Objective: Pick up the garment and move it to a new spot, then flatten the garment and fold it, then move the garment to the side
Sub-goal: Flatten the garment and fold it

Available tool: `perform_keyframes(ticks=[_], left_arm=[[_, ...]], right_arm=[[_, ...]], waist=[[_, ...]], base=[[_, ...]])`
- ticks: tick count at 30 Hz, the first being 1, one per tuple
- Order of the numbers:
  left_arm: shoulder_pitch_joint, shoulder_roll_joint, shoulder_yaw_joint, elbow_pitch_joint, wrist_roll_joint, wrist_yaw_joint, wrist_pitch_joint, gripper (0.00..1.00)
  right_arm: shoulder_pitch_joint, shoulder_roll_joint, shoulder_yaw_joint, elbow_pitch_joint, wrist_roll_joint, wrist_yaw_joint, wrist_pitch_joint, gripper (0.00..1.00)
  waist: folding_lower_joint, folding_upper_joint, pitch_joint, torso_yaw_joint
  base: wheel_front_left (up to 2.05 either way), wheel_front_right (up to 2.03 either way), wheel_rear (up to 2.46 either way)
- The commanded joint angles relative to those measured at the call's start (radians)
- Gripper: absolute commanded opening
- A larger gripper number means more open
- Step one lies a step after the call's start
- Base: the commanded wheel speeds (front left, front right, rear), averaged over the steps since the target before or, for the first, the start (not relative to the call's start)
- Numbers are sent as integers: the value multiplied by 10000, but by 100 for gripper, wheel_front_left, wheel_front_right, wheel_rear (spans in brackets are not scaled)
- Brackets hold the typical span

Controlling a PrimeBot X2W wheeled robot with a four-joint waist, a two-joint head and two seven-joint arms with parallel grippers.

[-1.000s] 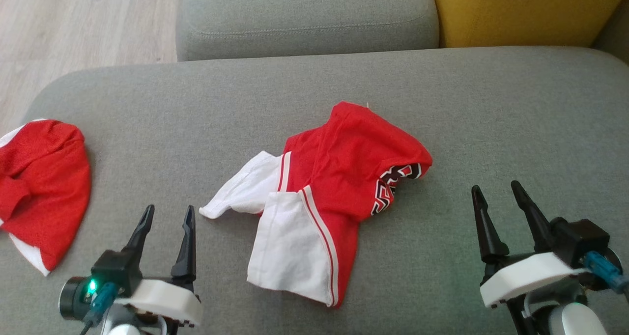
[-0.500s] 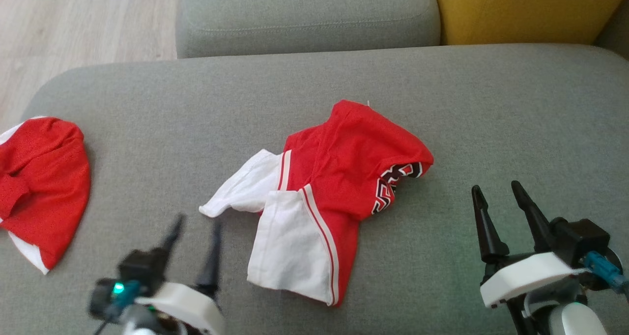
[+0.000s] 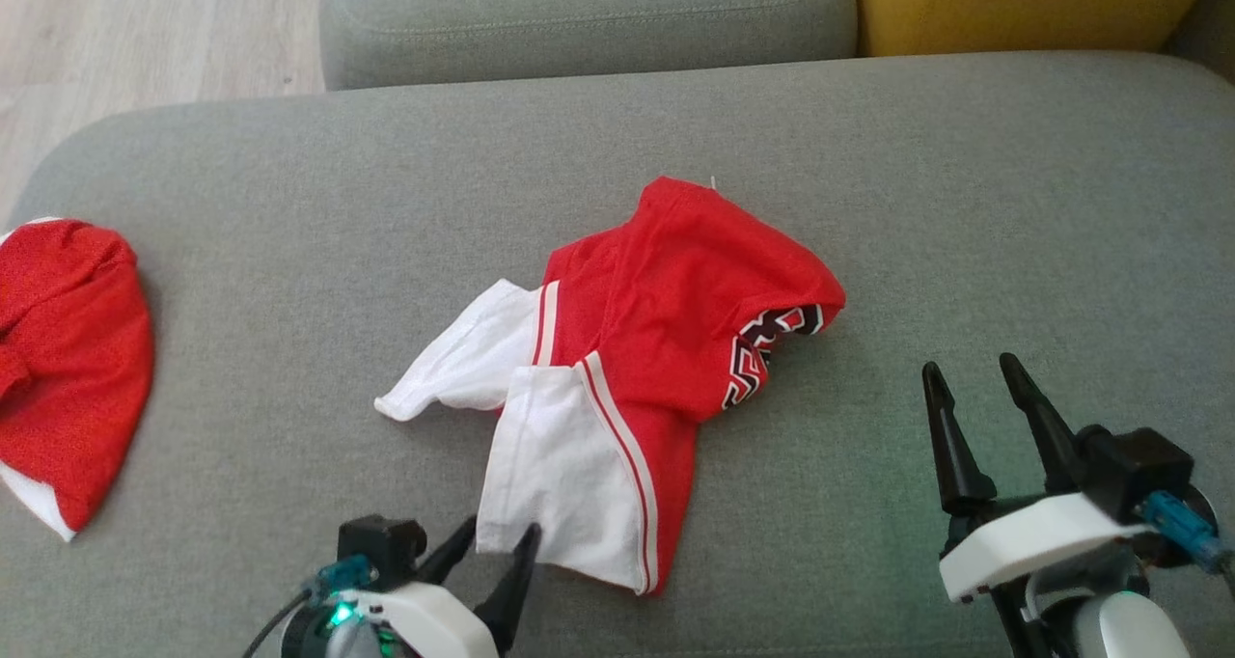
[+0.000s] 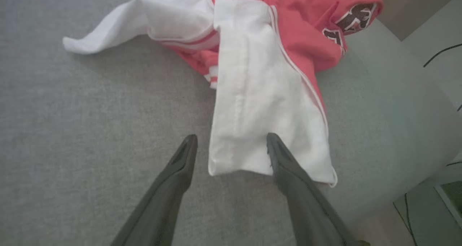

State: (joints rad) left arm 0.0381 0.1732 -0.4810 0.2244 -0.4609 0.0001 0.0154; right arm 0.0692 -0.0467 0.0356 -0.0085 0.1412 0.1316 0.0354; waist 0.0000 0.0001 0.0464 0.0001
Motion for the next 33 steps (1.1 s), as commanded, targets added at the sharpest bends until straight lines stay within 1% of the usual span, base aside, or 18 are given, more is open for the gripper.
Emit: perform_keyframes(ticks=[1,2,3,6,9,11,12,16,18,20,23,25,26,27,28,31,33], left_arm=[[-286,-10,281,-201,-179,-91,121,100],[-315,-1,279,-181,-248,-152,181,59],[-354,32,295,-185,-267,-180,181,0],[-502,276,452,-213,-94,-26,57,0],[-698,660,765,-290,204,306,-174,0],[-853,982,1074,-320,388,589,-307,0],[-1035,1339,1415,-325,550,852,-431,0],[-1482,1947,2059,-191,723,1256,-611,0],[-1763,2193,2325,-50,769,1375,-721,0],[-2075,2308,2506,124,737,1396,-838,0],[-2509,2348,2664,479,671,1402,-989,0],[-2710,2237,2675,820,475,1266,-954,0],[-2775,2166,2652,988,384,1196,-913,22],[-2820,2079,2628,1122,300,1134,-911,92],[-2842,1959,2625,1204,184,1070,-957,100],[-2847,1789,2635,1319,80,1054,-1154,100],[-2805,1634,2730,1390,31,1203,-1460,100]], right_arm=[[-561,-35,231,-309,57,-9,-111,100],[-582,-35,230,-302,64,-9,-117,100],[-602,-35,230,-294,72,-9,-125,100],[-657,-35,206,-276,101,-9,-153,100],[-697,-35,146,-259,121,-9,-187,100],[-716,-35,111,-256,129,-9,-203,100],[-733,-35,66,-256,144,-9,-212,100],[-804,-35,9,-234,164,-9,-234,100],[-869,-35,8,-226,178,-9,-246,100],[-923,-35,-5,-216,188,-9,-265,100],[-1001,-35,2,-208,207,-9,-282,100],[-1049,-35,11,-203,214,-9,-297,100],[-1076,-35,13,-190,218,-9,-309,100],[-1101,-35,18,-170,223,-9,-319,100],[-1121,-35,18,-154,222,-9,-328,100],[-1147,-35,1,-137,210,-9,-346,100],[-1166,-35,-21,-131,197,-9,-357,100]], waist=[[0,-1,43,-14],[0,-1,68,-21],[0,-1,92,-28],[0,-1,170,-42],[0,-1,233,-42],[0,-1,282,-50],[0,-1,324,-61],[0,-1,444,-110],[0,-1,543,-164],[0,-1,639,-204],[0,-1,795,-288],[0,-1,886,-353],[0,-1,917,-389],[0,-1,938,-425],[0,-1,955,-457],[0,-1,978,-496],[0,-1,978,-519]], base=[[0,0,0],[0,0,0],[0,0,0],[0,0,0],[0,0,0],[0,0,0],[0,0,0],[0,0,0],[0,0,0],[0,0,0],[0,0,0],[0,0,0],[0,0,0],[0,0,0],[0,0,0],[0,0,0],[0,0,0]])
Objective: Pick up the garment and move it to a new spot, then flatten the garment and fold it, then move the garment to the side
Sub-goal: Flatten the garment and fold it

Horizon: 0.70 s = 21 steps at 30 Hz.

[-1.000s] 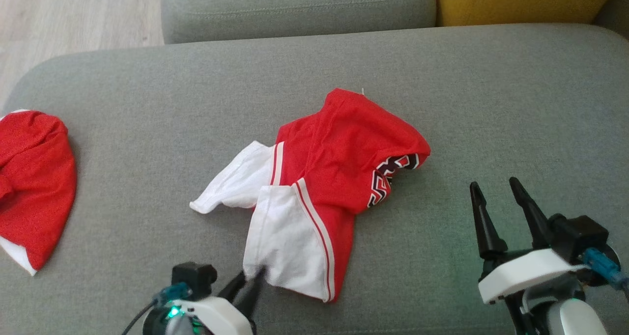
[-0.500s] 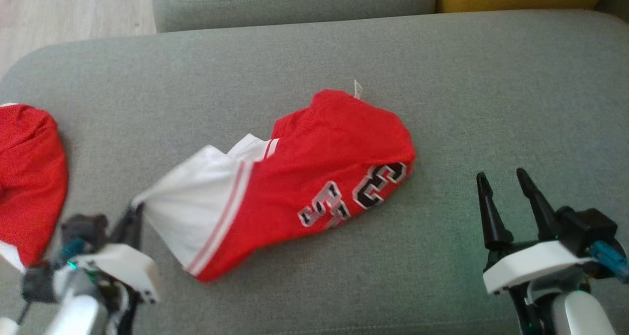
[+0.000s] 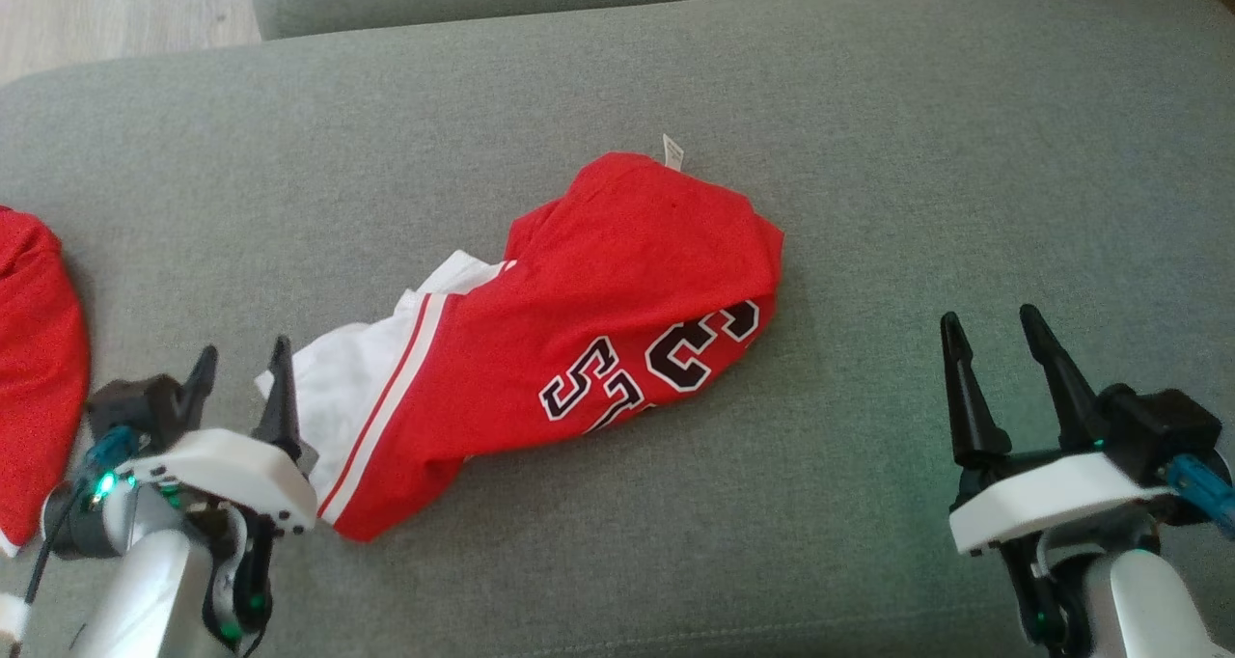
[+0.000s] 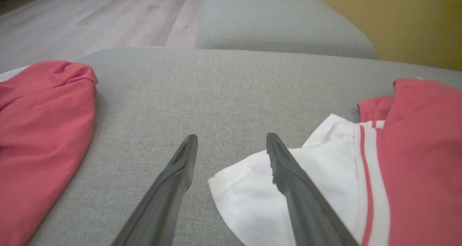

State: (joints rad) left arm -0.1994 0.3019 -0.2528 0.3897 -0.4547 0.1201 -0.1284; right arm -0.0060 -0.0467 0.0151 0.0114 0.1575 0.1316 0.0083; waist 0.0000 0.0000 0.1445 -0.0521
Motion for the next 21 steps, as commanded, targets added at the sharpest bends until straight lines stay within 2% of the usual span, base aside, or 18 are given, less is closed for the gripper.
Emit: perform_keyframes(ticks=[1,9,15,21], left_arm=[[-384,252,505,-298,-61,89,-203,100],[189,-217,598,-1845,360,623,-1198,100],[912,-372,380,-3397,1005,929,-1305,100],[1649,-319,-65,-3891,1375,1076,-1163,100]], right_arm=[[-420,-35,175,-336,18,-9,-90,100],[-440,-35,46,-422,-192,-9,-24,100],[-350,-35,59,-444,-350,-9,78,100],[-116,-35,187,-470,-408,-9,220,100]], waist=[[0,0,-12,-6],[0,0,-275,149],[0,0,-628,270],[0,0,-941,380]], base=[[0,0,0],[0,0,0],[0,0,0],[0,0,0]])
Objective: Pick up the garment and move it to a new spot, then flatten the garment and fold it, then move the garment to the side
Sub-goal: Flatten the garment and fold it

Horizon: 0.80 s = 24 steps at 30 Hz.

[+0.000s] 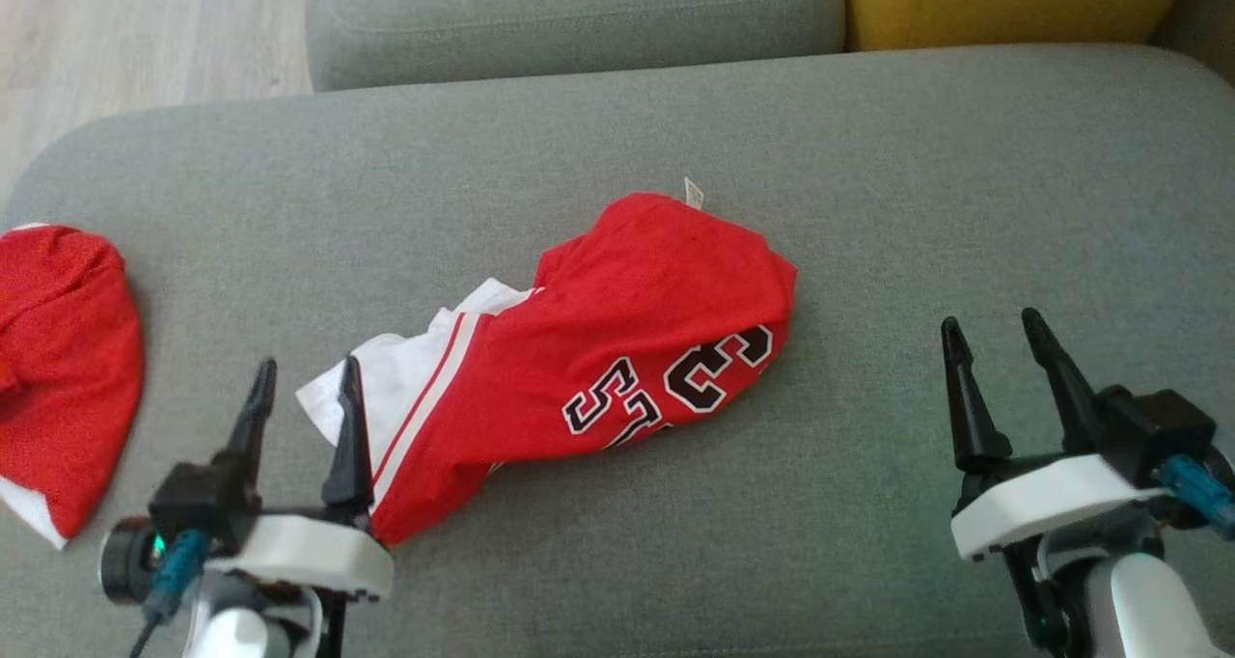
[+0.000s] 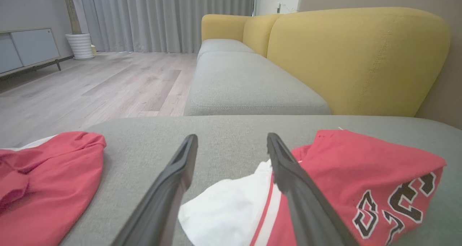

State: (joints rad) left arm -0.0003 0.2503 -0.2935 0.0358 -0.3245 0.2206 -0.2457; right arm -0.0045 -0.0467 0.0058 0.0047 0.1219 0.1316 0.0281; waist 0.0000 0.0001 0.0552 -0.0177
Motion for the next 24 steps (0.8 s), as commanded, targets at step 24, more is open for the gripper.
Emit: perform_keyframes(ticks=[24], left_arm=[[-1050,-86,-358,-346,125,-183,165,100]], right_arm=[[-1341,-72,-129,1374,-87,-9,86,100]], waist=[[0,-1,699,999]], base=[[0,0,0]])
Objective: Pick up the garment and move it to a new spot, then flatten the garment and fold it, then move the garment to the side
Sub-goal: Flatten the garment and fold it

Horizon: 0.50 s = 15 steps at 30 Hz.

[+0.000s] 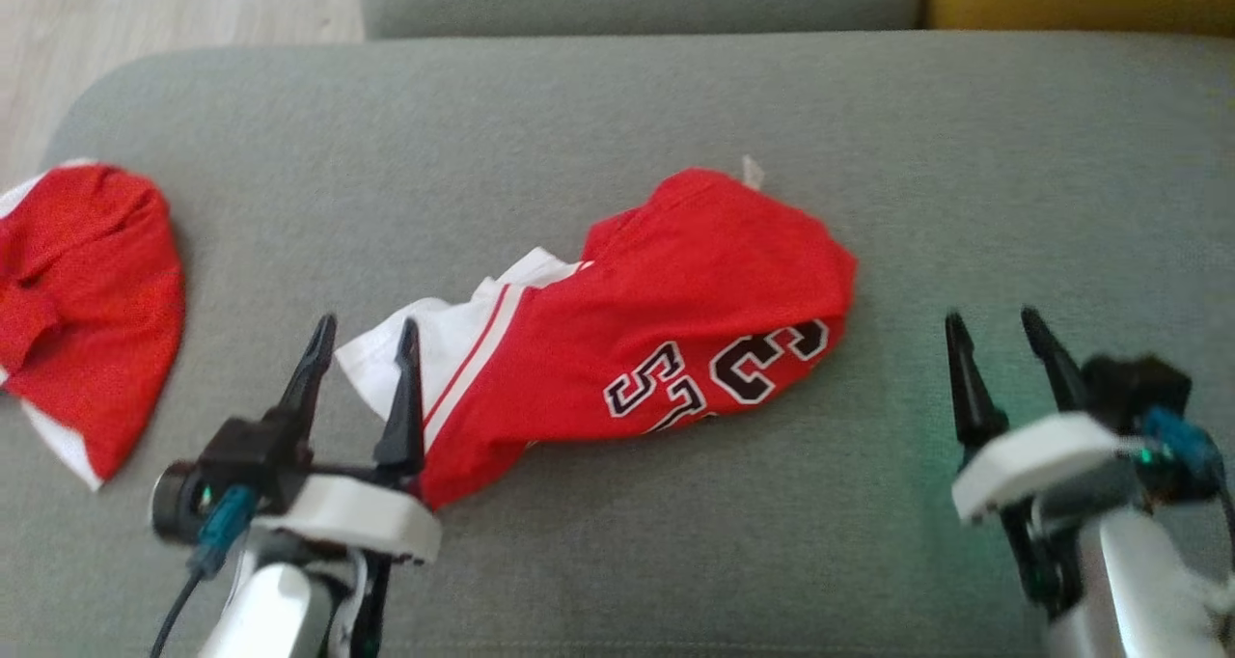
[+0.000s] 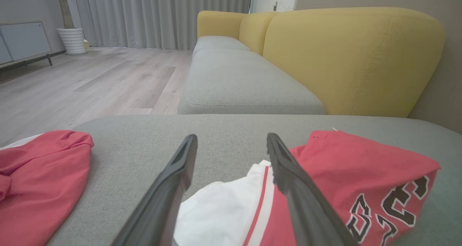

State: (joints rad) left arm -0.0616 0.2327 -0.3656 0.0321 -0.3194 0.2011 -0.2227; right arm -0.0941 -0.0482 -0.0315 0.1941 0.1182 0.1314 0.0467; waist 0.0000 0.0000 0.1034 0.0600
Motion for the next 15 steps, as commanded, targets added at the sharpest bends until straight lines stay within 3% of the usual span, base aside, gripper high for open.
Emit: perform_keyframes(ticks=[1,9,14,15], left_arm=[[-567,36,316,-265,79,-33,-91,100],[-1340,-339,77,145,156,-341,-294,100],[-1511,-513,13,369,225,-434,-354,100],[-1526,-531,21,406,230,-449,-360,100]], right_arm=[[-723,-93,234,-200,-62,-7,-121,100],[-3044,-459,640,2630,263,-7,-102,100],[-3857,-592,1274,4208,657,-7,693,100],[-3956,-595,1340,4439,789,-7,852,45]], waist=[[0,0,331,346],[0,0,1070,1031],[0,0,1196,1180],[0,0,1207,1182]], base=[[0,0,0],[0,0,0],[0,0,0],[0,0,0]])
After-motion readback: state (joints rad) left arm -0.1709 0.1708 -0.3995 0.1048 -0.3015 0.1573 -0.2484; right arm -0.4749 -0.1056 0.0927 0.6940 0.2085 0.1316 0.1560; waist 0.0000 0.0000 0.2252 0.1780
